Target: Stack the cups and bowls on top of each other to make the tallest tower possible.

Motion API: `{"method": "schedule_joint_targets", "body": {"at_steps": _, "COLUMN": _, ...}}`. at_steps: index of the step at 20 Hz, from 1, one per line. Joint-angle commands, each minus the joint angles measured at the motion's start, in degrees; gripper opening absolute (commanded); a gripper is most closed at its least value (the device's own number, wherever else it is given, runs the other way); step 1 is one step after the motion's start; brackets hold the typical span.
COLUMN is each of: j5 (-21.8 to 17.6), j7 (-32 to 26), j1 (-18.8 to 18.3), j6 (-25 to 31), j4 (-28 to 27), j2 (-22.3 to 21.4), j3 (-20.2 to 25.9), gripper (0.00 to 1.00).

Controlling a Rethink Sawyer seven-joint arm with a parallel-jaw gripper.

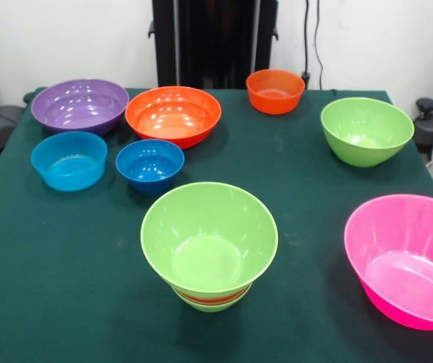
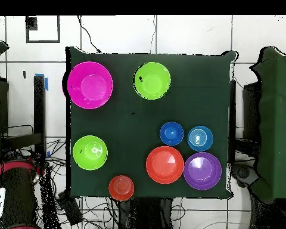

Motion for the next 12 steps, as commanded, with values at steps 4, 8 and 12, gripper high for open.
{"method": "schedule_joint_targets", "body": {"at_steps": 4, "j5": 2.0, "j7": 10.7, "j1": 5.9, "j6": -13.0, "j4": 7.1, "j2": 9.9, "j3": -11.5, "gripper": 1.0}}
{"method": "schedule_joint_targets", "body": {"at_steps": 8, "j5": 2.3, "j7": 9.4, "j1": 7.5, "j6": -18.6, "j4": 9.0, "j2": 12.5, "j3": -15.1, "gripper": 1.0}}
{"method": "schedule_joint_targets", "body": {"at_steps": 12, "j5": 1.5, "j7": 5.6, "j1": 7.9, "j6": -23.4, "j4": 11.2, "j2": 15.2, "j3": -17.4, "gripper": 1.0}}
